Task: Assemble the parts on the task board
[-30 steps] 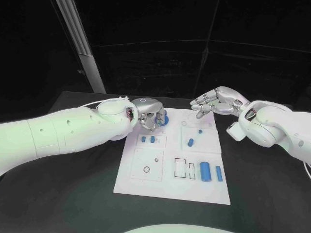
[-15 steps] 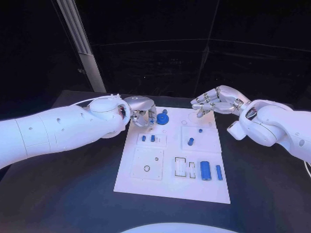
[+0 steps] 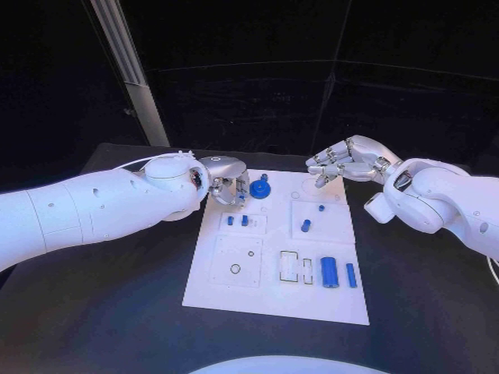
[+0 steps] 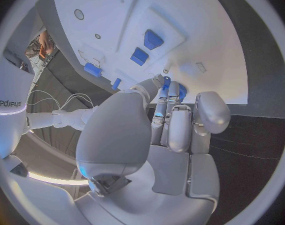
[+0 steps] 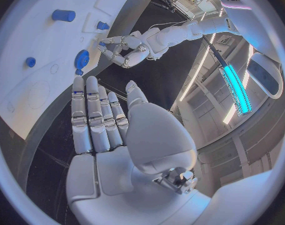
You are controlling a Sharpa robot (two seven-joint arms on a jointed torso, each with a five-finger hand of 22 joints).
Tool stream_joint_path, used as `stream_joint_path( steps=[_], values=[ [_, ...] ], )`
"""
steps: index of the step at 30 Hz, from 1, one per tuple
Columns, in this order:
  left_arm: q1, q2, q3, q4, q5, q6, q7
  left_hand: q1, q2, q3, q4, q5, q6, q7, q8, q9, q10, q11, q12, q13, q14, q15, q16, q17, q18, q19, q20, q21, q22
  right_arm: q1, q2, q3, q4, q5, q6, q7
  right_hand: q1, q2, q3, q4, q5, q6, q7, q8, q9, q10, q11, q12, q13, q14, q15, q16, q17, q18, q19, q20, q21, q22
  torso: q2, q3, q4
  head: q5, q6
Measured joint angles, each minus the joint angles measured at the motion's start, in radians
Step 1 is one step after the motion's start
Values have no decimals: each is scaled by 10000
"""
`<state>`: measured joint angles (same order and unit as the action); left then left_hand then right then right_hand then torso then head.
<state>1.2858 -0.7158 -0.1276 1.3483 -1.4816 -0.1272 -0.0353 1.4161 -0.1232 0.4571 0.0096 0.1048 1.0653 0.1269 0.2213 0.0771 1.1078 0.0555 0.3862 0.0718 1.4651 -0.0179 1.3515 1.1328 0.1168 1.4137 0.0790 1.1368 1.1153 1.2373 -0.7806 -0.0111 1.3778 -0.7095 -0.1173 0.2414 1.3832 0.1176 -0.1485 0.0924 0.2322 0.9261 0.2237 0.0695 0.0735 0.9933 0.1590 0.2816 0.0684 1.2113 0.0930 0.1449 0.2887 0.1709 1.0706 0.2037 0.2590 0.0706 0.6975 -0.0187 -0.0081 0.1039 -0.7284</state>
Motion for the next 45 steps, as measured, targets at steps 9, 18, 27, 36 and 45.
stream_joint_path(
  steps=[9, 18, 27, 36, 45],
  values=[
    [-29, 105, -4, -67, 38, 145, 0, -22, -22, 0, 0, 0, -1, -1, -38, -1, 0, 0, -41, 0, 0, 0, 0, -24, 0, 0, 0, 21, 37, 0, 13, 0, -5, 0, 2, 0, 0, 0, 0, 0, 0, 0, 0, 0, 0, 0, 0, 0, 1, 0, 0, 0, 0, -1, 0, 0, 0, 0, 0, 0, -1, -40, -19],
    [-41, 115, -7, -90, 51, 266, -14, -22, -22, 0, 0, 0, -1, -1, -38, -1, 0, 0, -42, -1, 0, 1, 0, -24, 1, -1, 1, 45, 52, 0, 13, 0, -7, 0, 4, 0, 0, 0, 0, 0, 0, 0, 0, 0, 0, 0, 0, 0, 1, 0, 0, 0, 0, 0, 0, 0, 0, 0, -1, -2, 12, -52, -44],
    [-51, 156, -11, -139, 59, 394, -45, -22, -22, -1, 1, 0, -2, -1, -38, -1, 35, 36, -42, -3, 0, 1, 0, -38, 0, -1, 1, 44, 52, 0, 19, 0, -11, 0, 7, 1, -41, 41, 30, 30, 0, 0, 0, 0, 0, 0, 0, 42, -10, 0, 0, 0, -28, -1, 0, -1, 0, 0, -2, -3, 12, -42, -58],
    [-61, 217, -11, -225, 64, 466, -69, -70, -70, -30, -29, 0, -2, -1, -38, -2, 35, 35, -78, -4, 0, 1, -1, -69, 0, -2, 2, 44, 51, 0, 19, 0, -11, 1, 10, 3, -41, 41, 30, 29, 0, 0, 0, 0, 0, 0, 0, 42, -9, 0, 0, 0, -27, 0, 0, 0, 0, 0, -2, -3, 12, -47, -76],
    [-69, 274, -24, -283, 64, 560, -82, -70, -70, -30, -29, 0, -2, -1, -77, -10, 35, 36, -127, 2, 0, 1, 0, -97, 0, -2, 3, 44, 51, 0, 19, 0, -11, 0, 12, 4, -41, 41, 29, 29, 0, 0, 0, 0, 0, 0, 0, 42, -8, 0, 0, 0, -27, 0, 0, 0, 0, 0, -2, 0, 11, -60, -106]
  ],
)
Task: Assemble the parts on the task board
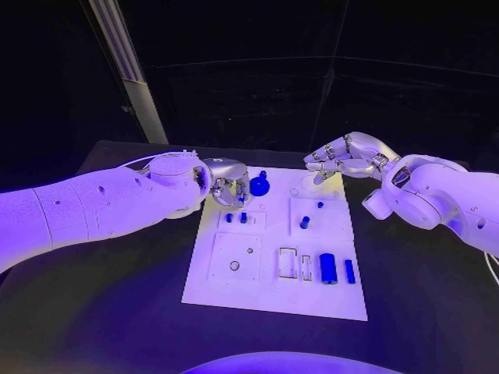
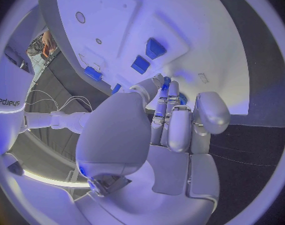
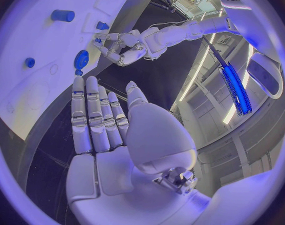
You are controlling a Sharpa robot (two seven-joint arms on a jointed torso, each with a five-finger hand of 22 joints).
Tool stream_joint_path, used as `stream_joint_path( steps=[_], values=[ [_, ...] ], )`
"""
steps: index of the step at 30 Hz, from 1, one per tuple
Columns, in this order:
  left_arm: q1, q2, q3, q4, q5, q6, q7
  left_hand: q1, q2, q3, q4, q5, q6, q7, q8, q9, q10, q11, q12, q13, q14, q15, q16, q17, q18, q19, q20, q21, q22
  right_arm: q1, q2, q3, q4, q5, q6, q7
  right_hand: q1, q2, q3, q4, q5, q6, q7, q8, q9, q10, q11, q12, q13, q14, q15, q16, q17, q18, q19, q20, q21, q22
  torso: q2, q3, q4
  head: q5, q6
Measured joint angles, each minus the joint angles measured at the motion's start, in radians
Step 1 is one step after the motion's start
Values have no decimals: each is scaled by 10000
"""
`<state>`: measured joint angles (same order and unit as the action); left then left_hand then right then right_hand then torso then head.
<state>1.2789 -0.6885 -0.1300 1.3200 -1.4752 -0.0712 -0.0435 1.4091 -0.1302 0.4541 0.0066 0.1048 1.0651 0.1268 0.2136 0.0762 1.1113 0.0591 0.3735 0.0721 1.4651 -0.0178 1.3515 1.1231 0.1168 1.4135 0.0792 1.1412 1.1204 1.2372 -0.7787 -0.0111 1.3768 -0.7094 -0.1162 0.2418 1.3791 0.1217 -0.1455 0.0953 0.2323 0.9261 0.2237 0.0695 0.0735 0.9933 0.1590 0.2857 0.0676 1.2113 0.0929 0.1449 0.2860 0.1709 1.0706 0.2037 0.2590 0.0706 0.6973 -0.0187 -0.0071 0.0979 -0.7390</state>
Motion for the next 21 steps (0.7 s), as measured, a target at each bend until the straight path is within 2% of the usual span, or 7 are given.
stream_joint_path(
  steps=[6, 12, 21],
  values=[
    [-2, 5, -19, -22, 24, 53, -4, -56, -56, -1, -2, 1, 0, 0, -138, -31, 1, -1, -161, -26, 0, 0, 0, -39, 0, 0, 0, 0, -3, 0, -7, 0, 3, 0, 1, 0, 0, 0, 0, 0, 38, 0, 0, 0, 0, 0, 0, -1, 1, 0, 0, 0, -18, 0, 0, 0, -44, 0, 0, 1, -4, -3, -17],
    [-7, 7, -30, -29, 64, 104, -14, -197, -122, -57, 1, 1, -97, 87, -281, -53, -137, 110, -361, -55, 0, 0, -46, -100, 0, -1, 1, -23, -32, 0, -9, 0, 4, -1, 1, 0, 0, 0, 0, 0, 38, 0, 0, 0, 0, 0, 0, -1, 1, 0, 0, 0, -19, 0, 0, 0, -44, 0, 0, 0, -3, -8, -16],
    [-17, 2, -40, -37, 158, 139, -27, -329, -254, -141, 30, 1, -672, 234, -777, -107, -784, 317, -913, -82, -1, 146, -88, -258, 0, -145, 143, -292, -224, 0, -9, 0, -1, -1, 1, -3, 0, 0, -1, -1, 38, 0, 0, 0, 0, 0, 0, -1, 2, 0, 0, 0, -18, 0, 0, 0, -44, 0, -2, -4, 2, -6, -16]
  ],
)
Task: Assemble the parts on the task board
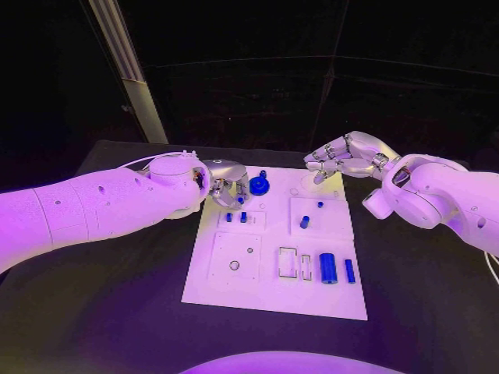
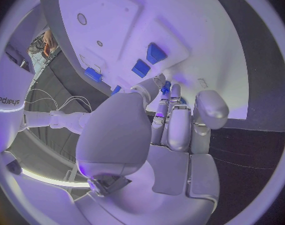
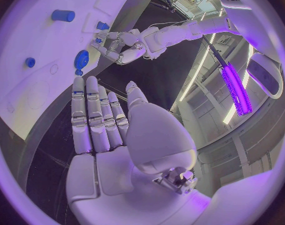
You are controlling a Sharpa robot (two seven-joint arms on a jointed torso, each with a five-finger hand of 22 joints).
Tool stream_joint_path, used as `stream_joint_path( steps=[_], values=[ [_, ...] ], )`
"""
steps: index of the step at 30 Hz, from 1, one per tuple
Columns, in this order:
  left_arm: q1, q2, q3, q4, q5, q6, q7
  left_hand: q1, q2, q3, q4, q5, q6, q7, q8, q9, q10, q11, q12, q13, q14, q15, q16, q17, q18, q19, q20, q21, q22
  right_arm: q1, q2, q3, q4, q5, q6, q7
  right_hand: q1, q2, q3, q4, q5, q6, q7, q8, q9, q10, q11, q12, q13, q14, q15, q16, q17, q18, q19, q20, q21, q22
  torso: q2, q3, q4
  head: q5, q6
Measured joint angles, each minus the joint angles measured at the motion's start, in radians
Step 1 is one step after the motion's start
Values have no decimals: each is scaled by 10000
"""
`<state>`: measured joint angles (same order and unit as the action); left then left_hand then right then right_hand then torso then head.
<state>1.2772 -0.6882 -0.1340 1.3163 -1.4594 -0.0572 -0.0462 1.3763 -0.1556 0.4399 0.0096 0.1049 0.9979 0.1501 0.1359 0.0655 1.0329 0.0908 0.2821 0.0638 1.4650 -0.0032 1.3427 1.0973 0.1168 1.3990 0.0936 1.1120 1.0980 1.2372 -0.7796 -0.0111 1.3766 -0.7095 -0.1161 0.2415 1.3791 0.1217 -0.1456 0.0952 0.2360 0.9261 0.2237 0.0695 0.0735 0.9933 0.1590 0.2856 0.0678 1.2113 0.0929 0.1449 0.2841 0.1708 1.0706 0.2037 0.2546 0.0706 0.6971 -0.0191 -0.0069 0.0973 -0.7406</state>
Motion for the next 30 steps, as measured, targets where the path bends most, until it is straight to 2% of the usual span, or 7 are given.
stream_joint_path(
  steps=[15, 17, 19, 24, 26, 29, 30],
  values=[
    [0, -144, 1, 57, 241, -128, -9, -51, -51, -108, -1, 0, -139, 67, -152, 1, -254, 75, -149, 1, 1, 71, 0, -59, 0, -68, 68, -192, -181, 0, -31, 0, -52, -66, -14, -29, 0, 0, 1, -1, 0, 0, 0, 0, 4, 0, 0, 59, -9, 0, 0, 0, -43, 0, 0, 0, 0, 0, -2, 1, 5, -2, 3],
    [0, -195, 1, 89, 266, -170, -7, -70, -70, -108, -1, 0, -138, 67, -152, 1, -254, 75, -149, 1, 1, 71, 0, -47, 1, -68, 68, -192, -181, 0, -44, 0, -80, -177, -24, -53, 267, -48, 129, -165, 0, 22, -22, 0, 26, 5, -5, 132, -8, 137, -22, 2, -77, 0, 176, -52, 0, 1, -3, 0, 5, -3, 8],
    [0, -259, 4, 128, 307, -224, 8, -92, -92, -136, -29, 0, -138, 67, -152, 1, -254, 75, -149, 1, 1, 71, 1, -31, 0, -68, 68, -192, -181, 0, -65, 0, -100, -361, -45, -92, 570, -117, 216, -417, -54, 124, -124, 60, 42, 111, -111, 153, -29, 519, -151, 206, -61, 0, 470, -194, 72, 65, -4, 0, 5, -4, 15],
    [3, -550, 10, 246, 956, -515, 236, -195, -162, -366, 53, 0, -175, 103, -197, 1, -402, 112, -165, 11, 1, 71, 1, -77, 0, -119, 119, -390, -342, 0, -170, 0, -122, -1444, -224, -329, 1176, -280, 542, -993, -183, 524, -421, 146, 81, 584, -502, 153, -47, 2260, -712, 1201, 398, 0, 1922, -822, 1005, 509, -9, -2, 5, -37, 50],
    [26, -705, 10, 262, 1733, -704, 514, -240, -117, -538, 92, 0, -217, 146, -272, 10, -666, 175, -269, 11, -56, 165, -286, -565, 0, -400, 198, -1056, -973, 1, -230, 0, -115, -2195, -322, -524, 1243, -348, 675, -1176, -183, 770, -513, 197, 84, 888, -625, 130, -46, 2492, -883, 1636, 659, 0, 2389, -1053, 1446, 739, -11, 2, 5, -76, 69],
    [63, -928, 16, 291, 3378, -937, 1145, -324, -33, -680, 175, 0, -284, 213, -319, 9, -758, 221, -269, 17, -114, 218, -412, -824, 153, -555, 241, -1483, -1353, 0, -309, -1, -82, -3514, -429, -893, 1291, -396, 869, -1370, -183, 983, -625, 197, 74, 1152, -787, -111, -46, 2550, -955, 2366, 1115, 0, 2684, -1258, 1991, 1057, -12, 4, -5, -163, 108],
    [68, -991, 16, 307, 3971, -995, 1377, -341, -16, -816, 189, 0, -298, 227, -364, 9, -874, 254, -269, 24, -289, 265, -650, -1213, 178, -785, 256, -1872, -1708, 0, -334, -2, -59, -3942, -448, -1019, 1283, -404, 929, -1430, -183, 1002, -644, 197, 56, 1222, -824, -230, -46, 2551, -1035, 2835, 1375, 0, 2778, -1271, 2217, 1197, -13, 5, -7, -216, 125]
  ],
)
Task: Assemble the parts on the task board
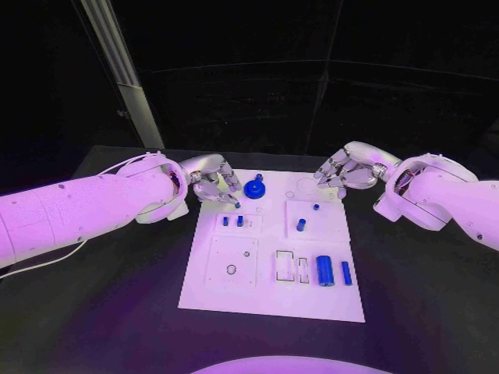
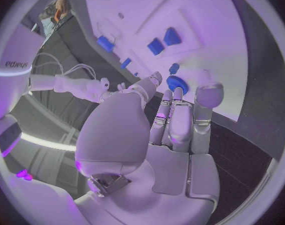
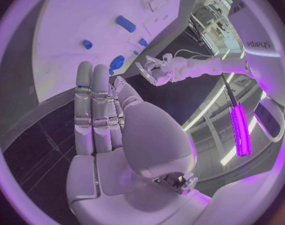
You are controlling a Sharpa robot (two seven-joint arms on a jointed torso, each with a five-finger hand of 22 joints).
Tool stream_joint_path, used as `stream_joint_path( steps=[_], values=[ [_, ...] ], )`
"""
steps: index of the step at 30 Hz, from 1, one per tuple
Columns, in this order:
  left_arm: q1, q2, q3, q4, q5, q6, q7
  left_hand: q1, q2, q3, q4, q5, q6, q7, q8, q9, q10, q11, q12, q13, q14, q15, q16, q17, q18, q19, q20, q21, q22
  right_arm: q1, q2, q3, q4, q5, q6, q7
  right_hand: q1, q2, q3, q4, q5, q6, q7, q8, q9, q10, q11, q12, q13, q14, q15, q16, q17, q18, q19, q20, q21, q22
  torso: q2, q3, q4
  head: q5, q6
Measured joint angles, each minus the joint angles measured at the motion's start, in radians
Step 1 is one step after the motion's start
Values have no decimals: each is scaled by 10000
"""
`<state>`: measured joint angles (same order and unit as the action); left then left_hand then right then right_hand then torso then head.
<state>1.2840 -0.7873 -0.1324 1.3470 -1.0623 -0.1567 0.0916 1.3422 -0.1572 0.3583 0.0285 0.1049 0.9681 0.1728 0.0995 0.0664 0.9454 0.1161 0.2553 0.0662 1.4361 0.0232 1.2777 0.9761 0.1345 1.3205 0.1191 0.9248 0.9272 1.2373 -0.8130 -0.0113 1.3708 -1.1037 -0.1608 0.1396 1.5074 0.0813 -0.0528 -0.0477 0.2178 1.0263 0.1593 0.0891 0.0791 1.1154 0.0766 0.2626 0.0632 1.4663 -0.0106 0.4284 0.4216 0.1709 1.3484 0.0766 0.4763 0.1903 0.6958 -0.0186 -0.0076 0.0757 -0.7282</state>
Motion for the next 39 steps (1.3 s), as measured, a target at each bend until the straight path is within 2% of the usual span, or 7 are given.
stream_joint_path(
  steps=[2, 7, 9, 14, 17, 25, 39],
  values=[
    [4, -121, 0, 46, 1368, -103, 536, -62, 62, -206, 63, 0, -5, 5, -12, 0, -224, 18, 0, 0, -398, 40, -553, -953, 200, -382, 45, -741, -657, -4, -47, -1, 62, -974, -17, -304, -77, -77, 98, -58, -65, 89, -52, -52, -38, 69, 3, -168, 0, -10, -7, 600, 339, 0, 31, -33, 296, 193, 0, 1, -3, -84, 25],
    [16, -315, -4, 235, 4556, -244, 1721, -180, 180, -592, 199, 0, -38, 38, -59, 21, -273, 35, 257, 30, -843, 71, -1042, -1866, 210, -829, 100, -1604, -1395, -71, -100, -1, 219, -2980, -9, -947, -299, -299, 317, -78, -205, 138, -75, -146, -77, 68, 3, -543, 0, -11, -6, 1865, 1172, 0, 31, -33, 936, 624, 1, 9, -2, -198, 70],
    [17, -363, -7, 316, 5799, -280, 2156, -210, 241, -691, 240, 0, -38, 38, -59, 25, -272, 35, 381, 50, -875, 72, -1090, -2025, 342, -857, 98, -1788, -1544, -127, -99, -1, 279, -3697, -8, -1170, -337, -337, 449, -102, -234, 138, -75, -197, -90, 68, 3, -675, 1, -11, -6, 2559, 1745, 0, 31, -32, 1214, 818, 2, 9, -2, -234, 76],
    [18, -398, -12, 464, 8044, -331, 2863, -201, 562, -824, 350, 0, 111, -28, -60, 52, -52, -41, 780, 129, -962, 53, -1090, -2125, 356, -927, 98, -1902, -1671, -232, 3, -4, 323, -4882, -36, -1543, -445, -445, 648, -169, -340, -170, 32, -261, -126, -193, 142, -961, -9, -11, -6, 3379, 2452, 1, -122, 39, 1642, 1120, 11, 8, -2, -340, 88],
    [18, -400, -14, 525, 8974, -348, 3136, -202, 561, -824, 350, 0, 114, -32, -19, 52, -16, -75, 893, 145, -962, 54, -1091, -2125, 356, -926, 98, -1902, -1671, -306, 102, -4, 334, -5326, -63, -1670, -540, -539, 889, -191, -340, -249, 77, -261, -125, -224, 179, -1052, -8, -11, -5, 4047, 3025, 0, -259, 92, 2012, 1384, 16, 7, 2, -407, 75],
    [15, -426, -17, 542, 10173, -379, 3484, -202, 561, -851, 377, 0, 114, -32, -19, 52, 0, -91, 937, 154, -999, 18, -1090, -2137, 356, -926, 98, -1902, -1670, -512, 289, -4, 344, -5853, -21, -1816, -693, -692, 1414, -299, -512, -282, 45, -261, -112, -223, 179, -1119, -8, 10, 16, 5220, 4004, 0, -550, 184, 2787, 1974, 22, -1, 12, -398, 24],
    [14, -428, -17, 456, 10637, -386, 3581, -159, 603, -850, 377, 0, 147, -67, -19, 50, -1, -90, 978, 153, -998, 18, -1090, -2166, 355, -926, 98, -2020, -1753, -678, 418, -7, 391, -6108, 239, -1854, -798, -797, 2230, -478, -814, -244, 7, -261, -102, -106, 187, -1206, -7, 25, 33, 5997, 4553, 0, -748, 229, 3867, 3065, 18, -6, 8, -396, -37]
  ],
)
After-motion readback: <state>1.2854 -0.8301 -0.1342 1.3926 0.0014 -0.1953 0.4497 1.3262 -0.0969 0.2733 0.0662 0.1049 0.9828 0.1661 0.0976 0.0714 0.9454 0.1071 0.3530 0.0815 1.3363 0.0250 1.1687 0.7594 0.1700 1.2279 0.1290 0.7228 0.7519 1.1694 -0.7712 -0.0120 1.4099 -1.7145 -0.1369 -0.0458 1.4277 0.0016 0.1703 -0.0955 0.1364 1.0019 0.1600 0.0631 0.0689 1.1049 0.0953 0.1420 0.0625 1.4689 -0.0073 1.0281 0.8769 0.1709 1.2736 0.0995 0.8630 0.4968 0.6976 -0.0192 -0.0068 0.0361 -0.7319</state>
